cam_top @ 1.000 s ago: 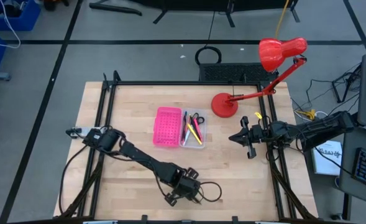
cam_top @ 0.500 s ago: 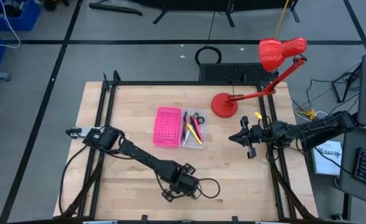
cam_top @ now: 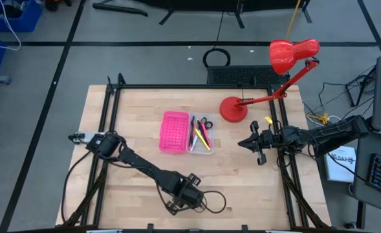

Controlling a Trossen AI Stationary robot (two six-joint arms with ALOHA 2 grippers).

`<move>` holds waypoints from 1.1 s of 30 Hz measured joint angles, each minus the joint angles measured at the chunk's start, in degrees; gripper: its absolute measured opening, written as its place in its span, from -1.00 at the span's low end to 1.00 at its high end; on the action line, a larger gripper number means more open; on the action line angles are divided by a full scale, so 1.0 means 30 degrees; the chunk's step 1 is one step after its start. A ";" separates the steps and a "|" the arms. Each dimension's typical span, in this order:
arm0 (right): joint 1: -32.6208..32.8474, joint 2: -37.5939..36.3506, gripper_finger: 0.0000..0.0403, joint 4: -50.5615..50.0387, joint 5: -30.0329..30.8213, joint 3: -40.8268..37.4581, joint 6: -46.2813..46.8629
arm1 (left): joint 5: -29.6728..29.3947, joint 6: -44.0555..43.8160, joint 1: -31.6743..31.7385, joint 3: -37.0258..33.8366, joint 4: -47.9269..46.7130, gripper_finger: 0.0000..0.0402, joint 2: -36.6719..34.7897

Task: Pick & place school supplies into a supply box
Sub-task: Put the black ballpen into the pink supply box

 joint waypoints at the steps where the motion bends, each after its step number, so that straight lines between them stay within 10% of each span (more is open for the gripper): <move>1: 0.0000 0.0000 -1.00 0.0000 0.0000 0.0000 0.0000 | -0.0030 -0.0010 -0.0077 -0.0006 0.0416 -0.12 0.0000; 10: 0.0007 0.0000 -1.00 0.0000 0.0000 0.0000 0.0059 | -0.0007 -0.1039 -0.0665 0.0076 0.5181 0.03 0.0119; 25: 0.0007 0.0364 -1.00 -0.0178 -0.0007 0.0000 0.0641 | -0.0526 -0.1576 0.0292 0.0034 0.4681 0.04 0.1632; 33: 0.0007 0.0452 -1.00 -0.0439 -0.0007 0.0000 0.0641 | 0.0784 -0.0939 0.0319 0.0041 0.3418 -0.48 0.1632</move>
